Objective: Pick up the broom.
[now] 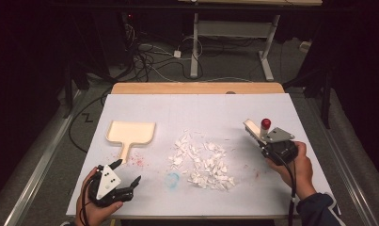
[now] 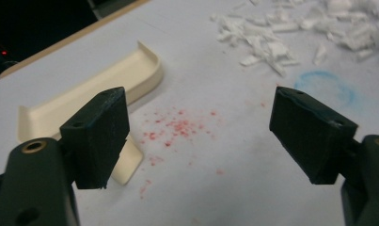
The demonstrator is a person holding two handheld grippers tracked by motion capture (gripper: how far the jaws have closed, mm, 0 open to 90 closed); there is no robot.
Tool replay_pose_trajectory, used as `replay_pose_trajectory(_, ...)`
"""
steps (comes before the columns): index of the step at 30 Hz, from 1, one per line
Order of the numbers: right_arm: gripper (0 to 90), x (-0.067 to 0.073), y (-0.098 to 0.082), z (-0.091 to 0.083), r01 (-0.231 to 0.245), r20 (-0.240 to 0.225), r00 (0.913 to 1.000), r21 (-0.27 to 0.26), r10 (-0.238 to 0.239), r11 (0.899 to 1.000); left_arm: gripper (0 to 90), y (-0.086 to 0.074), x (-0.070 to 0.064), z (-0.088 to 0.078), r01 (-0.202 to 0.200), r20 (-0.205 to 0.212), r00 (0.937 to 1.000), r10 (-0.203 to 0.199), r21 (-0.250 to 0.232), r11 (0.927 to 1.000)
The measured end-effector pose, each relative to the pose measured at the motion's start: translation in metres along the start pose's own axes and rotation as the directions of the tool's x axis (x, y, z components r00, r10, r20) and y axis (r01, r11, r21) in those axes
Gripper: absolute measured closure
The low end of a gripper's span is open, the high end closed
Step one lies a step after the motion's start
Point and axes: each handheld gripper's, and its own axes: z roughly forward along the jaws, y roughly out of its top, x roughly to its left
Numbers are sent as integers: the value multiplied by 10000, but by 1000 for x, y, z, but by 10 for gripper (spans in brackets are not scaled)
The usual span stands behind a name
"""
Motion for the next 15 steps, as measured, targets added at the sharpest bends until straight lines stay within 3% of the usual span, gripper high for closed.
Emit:
replay_pose_trajectory(1,679,4,3,14,-1,10,10000,139,1,9999,197,1,1,-1,140,-106,9998,-142,-109,9998)
replay_pose_trajectory(5,679,15,14,27,-34,-240,9997,88,36,10000,203,1,3,2,281,-271,9992,-284,-103,9996)
replay_pose_trajectory(10,678,52,33,36,895,-660,9938,-98,-900,9959,203,1,0,5,6,-119,9999,-4,124,9999)
replay_pose_trajectory(13,677,73,38,29,1601,-1226,9788,-436,-1644,9861,203,0,-1,5,-109,-71,9999,110,170,9998)
replay_pose_trajectory(15,677,83,39,20,1901,-1844,9624,-678,-1996,9794,203,0,-1,5,-97,-42,9999,98,200,9998)
